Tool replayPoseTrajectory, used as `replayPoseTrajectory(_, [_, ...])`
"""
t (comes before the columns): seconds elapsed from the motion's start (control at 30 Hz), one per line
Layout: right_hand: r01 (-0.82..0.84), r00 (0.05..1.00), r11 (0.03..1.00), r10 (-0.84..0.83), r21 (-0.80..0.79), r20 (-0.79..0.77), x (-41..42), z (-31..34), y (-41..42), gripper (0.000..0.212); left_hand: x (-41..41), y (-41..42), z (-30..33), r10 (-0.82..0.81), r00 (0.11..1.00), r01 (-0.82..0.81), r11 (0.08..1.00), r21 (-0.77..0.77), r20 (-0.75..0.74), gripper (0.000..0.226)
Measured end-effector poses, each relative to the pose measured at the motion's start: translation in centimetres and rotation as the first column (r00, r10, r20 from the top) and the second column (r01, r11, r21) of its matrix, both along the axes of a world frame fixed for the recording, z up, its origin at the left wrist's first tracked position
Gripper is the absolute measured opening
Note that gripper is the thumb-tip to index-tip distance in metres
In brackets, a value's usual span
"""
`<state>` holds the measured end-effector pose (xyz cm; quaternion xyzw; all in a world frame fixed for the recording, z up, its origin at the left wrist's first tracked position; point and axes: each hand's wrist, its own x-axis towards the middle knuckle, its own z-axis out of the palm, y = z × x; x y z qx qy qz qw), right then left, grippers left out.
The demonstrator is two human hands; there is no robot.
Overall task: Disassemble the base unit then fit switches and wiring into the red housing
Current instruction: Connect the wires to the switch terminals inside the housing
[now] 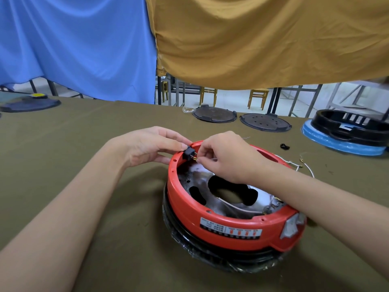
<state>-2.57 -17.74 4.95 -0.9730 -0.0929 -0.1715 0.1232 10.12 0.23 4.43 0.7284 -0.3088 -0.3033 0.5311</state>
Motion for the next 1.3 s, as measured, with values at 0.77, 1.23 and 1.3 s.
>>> replayPoseTrajectory(0.77, [0.023, 1.0, 0.997, -0.023, 0.08, 0.0, 0.1, 0.0, 0.6, 0.013, -0.7, -0.1, 0.4, 0.02, 0.999, -0.021, 0.999, 0.025, 0.029, 0.025])
replayPoseTrajectory(1.23, [0.001, 0.997, 1.0, -0.002, -0.017, -0.073, -0.5, 0.4, -0.5, 0.011, -0.3, 0.2, 0.2, -0.003, 1.0, 0.003, 1.0, 0.024, 0.01, 0.022])
replayPoseTrajectory(1.3, [-0.032, 0.997, 0.999, 0.029, -0.034, -0.069, -0.4, 0.4, -0.4, 0.013, -0.3, 0.1, 0.3, -0.008, 1.0, 0.008, 1.0, 0.021, 0.004, 0.022])
